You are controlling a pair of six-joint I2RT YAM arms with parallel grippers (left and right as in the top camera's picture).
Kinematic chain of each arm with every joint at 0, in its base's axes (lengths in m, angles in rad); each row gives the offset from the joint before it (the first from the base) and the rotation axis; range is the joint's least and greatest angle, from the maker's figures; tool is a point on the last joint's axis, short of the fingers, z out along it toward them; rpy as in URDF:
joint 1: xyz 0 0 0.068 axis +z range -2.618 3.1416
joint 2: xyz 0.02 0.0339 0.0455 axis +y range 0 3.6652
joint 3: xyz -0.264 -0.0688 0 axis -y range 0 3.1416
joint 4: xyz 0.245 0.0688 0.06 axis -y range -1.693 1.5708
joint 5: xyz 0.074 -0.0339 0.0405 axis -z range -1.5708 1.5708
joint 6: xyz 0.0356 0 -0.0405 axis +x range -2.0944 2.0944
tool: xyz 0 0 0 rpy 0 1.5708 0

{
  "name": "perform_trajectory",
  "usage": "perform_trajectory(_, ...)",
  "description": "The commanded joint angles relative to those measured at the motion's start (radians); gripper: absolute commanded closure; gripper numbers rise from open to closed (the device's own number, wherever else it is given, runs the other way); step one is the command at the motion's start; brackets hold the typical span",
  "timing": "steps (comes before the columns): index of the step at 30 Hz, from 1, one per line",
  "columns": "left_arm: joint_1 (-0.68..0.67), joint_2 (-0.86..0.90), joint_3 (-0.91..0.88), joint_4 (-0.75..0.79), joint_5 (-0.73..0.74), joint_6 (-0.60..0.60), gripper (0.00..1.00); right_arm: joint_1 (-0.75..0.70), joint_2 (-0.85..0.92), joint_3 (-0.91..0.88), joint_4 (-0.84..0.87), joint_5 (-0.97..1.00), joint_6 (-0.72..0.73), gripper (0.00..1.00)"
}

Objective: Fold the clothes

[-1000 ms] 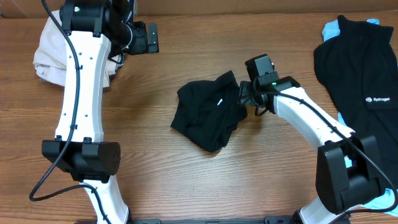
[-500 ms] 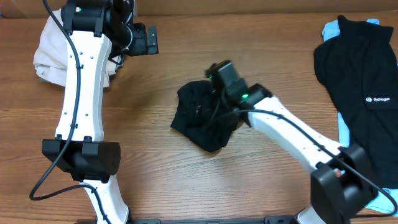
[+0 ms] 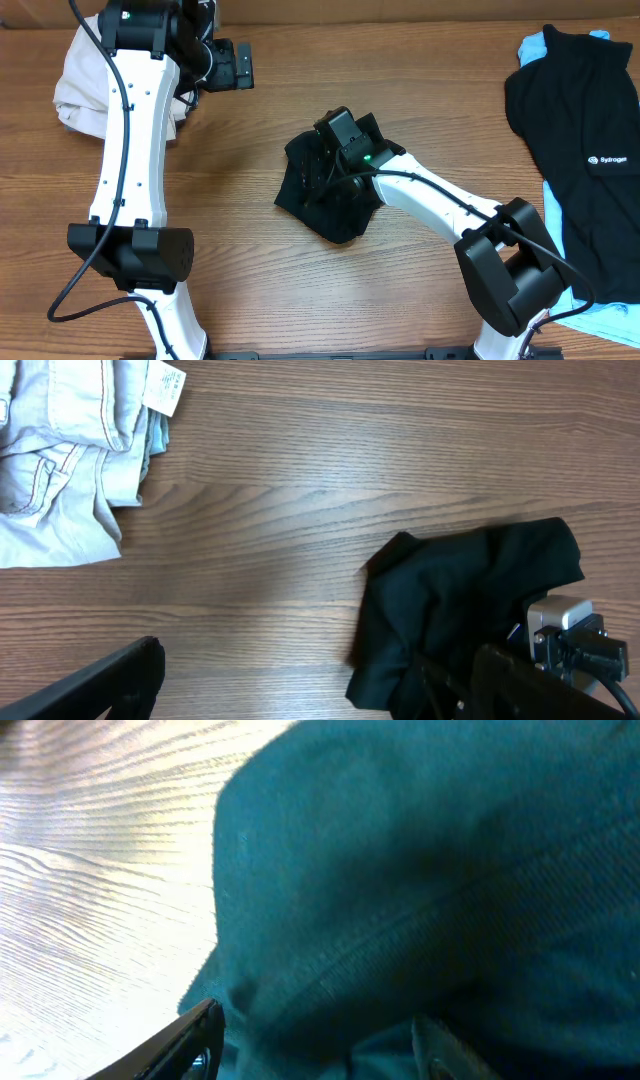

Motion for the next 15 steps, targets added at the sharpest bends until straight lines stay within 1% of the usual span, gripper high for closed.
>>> perform_trajectory(1,-0.005,-0.008,-0.006,-0.005,-0.014,0.024,0.00,-0.002,-0.008,0.014,0.028,0.016,0.005,0.36)
perform_trajectory(3,-0.005,-0.008,-0.006,-0.005,-0.014,0.023,0.00,-0.002,-0.008,0.014,0.040,0.015,0.005,0.37)
perform_trajectory(5,-0.005,-0.008,-0.006,-0.004,-0.014,0.023,0.00,-0.002,-0.008,0.014,0.052,0.015,0.005,0.41)
perform_trajectory(8,-0.005,-0.008,-0.006,-0.004,-0.014,0.023,0.00,-0.002,-0.008,0.014,0.066,0.015,0.005,0.51)
perform_trajectory(14,-0.005,-0.008,-0.006,-0.004,-0.014,0.023,0.00,-0.002,-0.008,0.014,0.061,0.016,0.005,0.83)
perform_trajectory(15,-0.005,-0.008,-0.006,-0.004,-0.014,0.023,0.00,-0.003,-0.008,0.014,0.056,0.015,0.005,0.91)
